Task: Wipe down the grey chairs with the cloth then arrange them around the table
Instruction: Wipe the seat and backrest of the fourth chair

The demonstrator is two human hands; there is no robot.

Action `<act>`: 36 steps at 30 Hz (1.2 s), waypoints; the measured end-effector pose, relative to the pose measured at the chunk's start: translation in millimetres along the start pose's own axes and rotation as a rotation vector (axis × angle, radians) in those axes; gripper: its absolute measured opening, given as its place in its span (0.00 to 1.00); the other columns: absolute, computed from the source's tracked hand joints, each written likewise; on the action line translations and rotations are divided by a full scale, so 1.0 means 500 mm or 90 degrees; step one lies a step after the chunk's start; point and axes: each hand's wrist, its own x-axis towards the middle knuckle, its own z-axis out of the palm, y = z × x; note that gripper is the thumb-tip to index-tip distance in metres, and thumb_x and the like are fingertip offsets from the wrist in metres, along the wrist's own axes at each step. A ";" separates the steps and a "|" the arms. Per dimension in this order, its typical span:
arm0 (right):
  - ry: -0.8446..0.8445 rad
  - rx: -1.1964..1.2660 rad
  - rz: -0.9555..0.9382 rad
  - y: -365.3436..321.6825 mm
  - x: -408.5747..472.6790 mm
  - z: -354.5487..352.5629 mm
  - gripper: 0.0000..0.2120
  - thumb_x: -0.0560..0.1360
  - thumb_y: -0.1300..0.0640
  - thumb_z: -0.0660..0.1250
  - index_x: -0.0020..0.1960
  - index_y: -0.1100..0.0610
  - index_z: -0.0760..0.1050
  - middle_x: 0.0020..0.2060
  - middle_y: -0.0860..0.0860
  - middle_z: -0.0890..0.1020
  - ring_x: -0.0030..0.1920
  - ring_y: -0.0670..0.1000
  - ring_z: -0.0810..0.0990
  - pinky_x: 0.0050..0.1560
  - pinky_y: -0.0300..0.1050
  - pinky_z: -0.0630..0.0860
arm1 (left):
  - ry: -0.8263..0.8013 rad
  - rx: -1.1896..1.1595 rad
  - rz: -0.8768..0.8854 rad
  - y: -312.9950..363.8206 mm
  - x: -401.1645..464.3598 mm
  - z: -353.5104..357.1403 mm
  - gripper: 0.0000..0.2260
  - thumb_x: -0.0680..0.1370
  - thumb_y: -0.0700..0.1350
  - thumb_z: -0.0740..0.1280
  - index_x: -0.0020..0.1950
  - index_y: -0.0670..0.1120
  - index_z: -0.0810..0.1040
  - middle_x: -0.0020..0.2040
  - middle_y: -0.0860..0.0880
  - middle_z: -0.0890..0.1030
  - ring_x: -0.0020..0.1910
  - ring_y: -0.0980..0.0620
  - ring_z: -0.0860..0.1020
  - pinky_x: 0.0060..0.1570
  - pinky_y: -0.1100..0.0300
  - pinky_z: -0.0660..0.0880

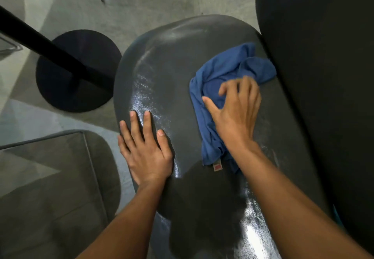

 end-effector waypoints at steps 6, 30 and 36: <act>-0.030 -0.083 -0.015 0.009 0.003 0.032 0.22 0.79 0.44 0.65 0.65 0.60 0.75 0.63 0.59 0.77 0.72 0.62 0.69 0.77 0.61 0.57 | 0.003 0.000 0.002 -0.002 -0.001 0.001 0.26 0.84 0.55 0.51 0.83 0.52 0.58 0.84 0.48 0.53 0.83 0.42 0.49 0.79 0.38 0.51; -0.175 -0.236 0.114 0.119 -0.156 -0.008 0.32 0.84 0.47 0.48 0.75 0.72 0.62 0.76 0.69 0.63 0.79 0.68 0.53 0.78 0.67 0.52 | 0.021 0.005 0.013 -0.001 -0.001 0.001 0.26 0.84 0.54 0.52 0.83 0.51 0.59 0.84 0.46 0.55 0.83 0.41 0.51 0.79 0.38 0.52; -0.092 -0.175 0.090 0.054 0.091 0.081 0.31 0.85 0.46 0.46 0.79 0.67 0.58 0.79 0.65 0.60 0.80 0.67 0.52 0.79 0.66 0.49 | 0.027 0.016 0.018 -0.005 -0.002 0.007 0.26 0.85 0.54 0.52 0.83 0.51 0.58 0.84 0.46 0.54 0.83 0.41 0.51 0.79 0.38 0.52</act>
